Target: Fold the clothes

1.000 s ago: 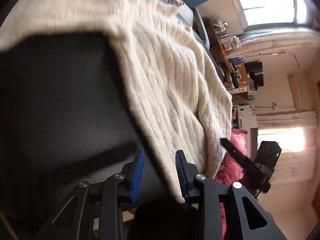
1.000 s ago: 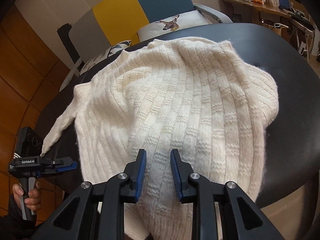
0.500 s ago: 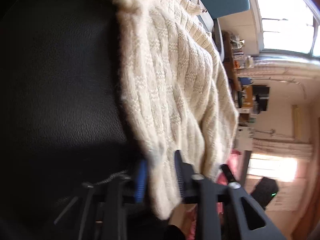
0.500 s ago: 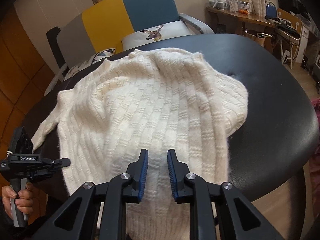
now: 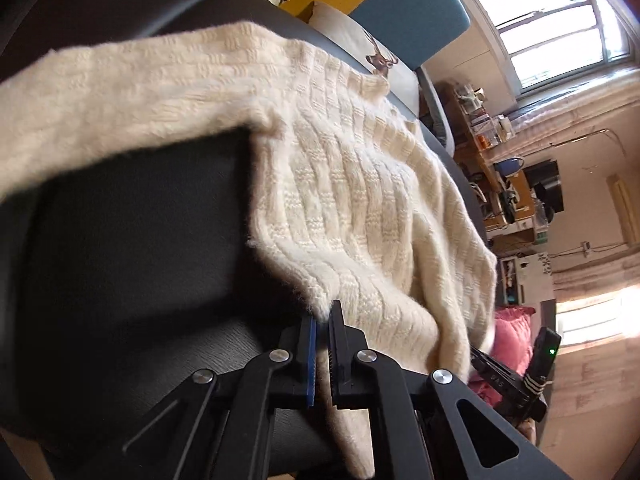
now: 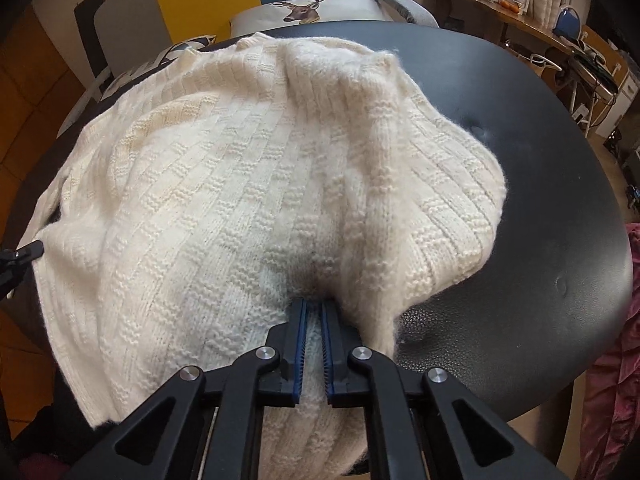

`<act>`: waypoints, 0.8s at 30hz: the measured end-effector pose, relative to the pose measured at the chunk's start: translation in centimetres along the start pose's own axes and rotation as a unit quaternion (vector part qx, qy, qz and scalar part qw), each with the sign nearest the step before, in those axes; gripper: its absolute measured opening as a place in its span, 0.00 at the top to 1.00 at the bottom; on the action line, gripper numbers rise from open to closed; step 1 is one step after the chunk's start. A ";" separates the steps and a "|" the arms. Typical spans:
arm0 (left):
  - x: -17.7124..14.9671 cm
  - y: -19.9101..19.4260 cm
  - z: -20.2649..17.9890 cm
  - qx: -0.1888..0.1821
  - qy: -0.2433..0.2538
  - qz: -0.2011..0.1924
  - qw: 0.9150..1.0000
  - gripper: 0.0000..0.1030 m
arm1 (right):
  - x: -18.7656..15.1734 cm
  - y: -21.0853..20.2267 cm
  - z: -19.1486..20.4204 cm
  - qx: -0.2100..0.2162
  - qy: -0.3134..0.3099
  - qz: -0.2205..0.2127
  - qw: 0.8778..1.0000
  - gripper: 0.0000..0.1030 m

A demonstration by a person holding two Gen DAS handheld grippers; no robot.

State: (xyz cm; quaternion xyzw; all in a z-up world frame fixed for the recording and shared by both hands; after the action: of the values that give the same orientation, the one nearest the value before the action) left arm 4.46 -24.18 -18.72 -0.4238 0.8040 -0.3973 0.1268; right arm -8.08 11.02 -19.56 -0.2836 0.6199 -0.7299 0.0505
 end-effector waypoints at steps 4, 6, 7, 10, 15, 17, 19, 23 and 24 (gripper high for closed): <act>2.4 -2.8 2.7 0.006 -0.030 -0.045 0.998 0.95 | 0.0 -0.1 -0.2 -0.008 -0.008 0.002 1.000 0.96; 3.5 -3.8 4.1 0.022 -0.032 -0.054 0.998 0.95 | -0.1 0.0 0.0 -0.015 -0.015 0.004 1.000 0.95; 3.6 -3.9 4.8 0.024 -0.034 -0.045 0.998 0.94 | -0.1 0.0 0.2 -0.021 -0.021 0.004 1.000 0.95; 3.3 -4.3 6.8 0.025 -0.053 -0.020 0.998 0.93 | -0.2 0.0 0.0 -0.023 -0.020 0.004 1.000 0.94; 1.5 -5.9 9.1 0.033 -0.060 -0.015 0.998 0.91 | -0.1 -1.6 -0.1 0.005 0.006 -0.020 1.000 0.93; 1.0 -6.6 9.3 0.025 -0.058 -0.014 0.998 0.89 | 0.4 -2.9 0.8 0.027 0.001 -0.046 0.999 0.93; 1.3 -7.5 8.1 0.025 -0.038 -0.033 0.998 0.89 | 1.3 -3.9 2.3 0.036 -0.016 -0.068 0.997 0.93; 2.6 -7.6 4.4 0.013 0.019 -0.053 0.998 0.88 | 4.4 -3.5 6.5 0.055 -0.048 -0.081 0.994 0.93; 3.1 -7.2 3.3 0.014 0.033 -0.057 0.998 0.88 | 5.5 -3.0 7.5 0.056 -0.055 -0.079 0.994 0.93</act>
State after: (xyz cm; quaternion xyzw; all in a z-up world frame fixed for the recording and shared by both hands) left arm 8.54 -30.68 -15.11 -0.4532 0.7767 -0.4294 0.0833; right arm -8.21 2.79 -14.29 -0.3684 0.5499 -0.7483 0.0427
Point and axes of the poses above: each gripper's, at about its wrist camera, not at the fingertips, and y roughly the way its jaws point, z to its left, x to its top, the point moved 3 cm from there along y, roughly the way its jaws point, and after that the axes turned 8 degrees about -y, right-handed, at the moved point
